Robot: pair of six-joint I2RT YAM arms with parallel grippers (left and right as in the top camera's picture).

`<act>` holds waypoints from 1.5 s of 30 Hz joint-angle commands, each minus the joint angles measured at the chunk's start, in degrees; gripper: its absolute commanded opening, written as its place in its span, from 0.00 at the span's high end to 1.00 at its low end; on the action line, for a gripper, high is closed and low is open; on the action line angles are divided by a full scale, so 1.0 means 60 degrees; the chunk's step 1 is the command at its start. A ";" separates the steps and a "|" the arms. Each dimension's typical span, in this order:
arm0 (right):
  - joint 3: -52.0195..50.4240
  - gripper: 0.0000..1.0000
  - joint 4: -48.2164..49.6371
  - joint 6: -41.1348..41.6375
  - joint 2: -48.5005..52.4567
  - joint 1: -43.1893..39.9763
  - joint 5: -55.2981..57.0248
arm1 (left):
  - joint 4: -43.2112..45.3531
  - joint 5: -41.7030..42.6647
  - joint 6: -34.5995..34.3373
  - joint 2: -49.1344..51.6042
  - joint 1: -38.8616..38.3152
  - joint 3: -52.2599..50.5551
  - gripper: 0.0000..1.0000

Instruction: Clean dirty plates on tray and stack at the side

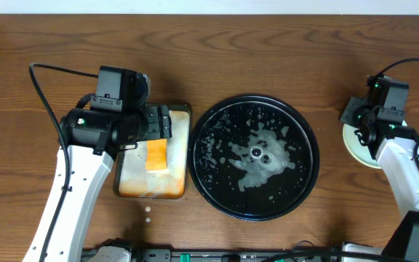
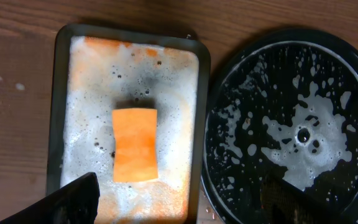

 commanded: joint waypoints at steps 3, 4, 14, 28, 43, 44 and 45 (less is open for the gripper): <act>0.0171 0.75 -0.0098 -0.0076 -0.0696 0.0466 -0.2251 | -0.0018 0.0051 0.0135 -0.0007 0.0007 0.0004 0.16; 0.0171 0.75 -0.0102 -0.0280 -0.0943 0.0641 -0.2543 | -0.0018 0.0051 0.0131 -0.0007 0.0007 0.0004 0.16; 0.0171 0.51 -0.1421 -0.2025 -0.4488 0.3767 -0.2849 | -0.0018 0.0051 0.0135 -0.0007 0.0007 0.0004 0.16; 0.0171 0.01 -0.4153 -0.2062 -0.5952 0.4703 -0.3377 | -0.0018 0.0051 0.0131 -0.0007 0.0007 0.0004 0.16; -0.0288 0.01 -0.4732 -0.3268 -0.8827 0.3140 0.0076 | -0.0018 0.0051 0.0135 -0.0007 0.0007 0.0004 0.16; -0.0423 0.01 -0.4768 -0.3224 -0.9122 0.2863 -0.0004 | -0.0018 0.0051 0.0135 -0.0004 0.0007 0.0004 0.16; -0.0586 0.01 -0.4787 -0.3228 -0.9417 0.2575 -0.0157 | -0.0018 0.0051 0.0135 -0.0007 0.0007 0.0004 0.16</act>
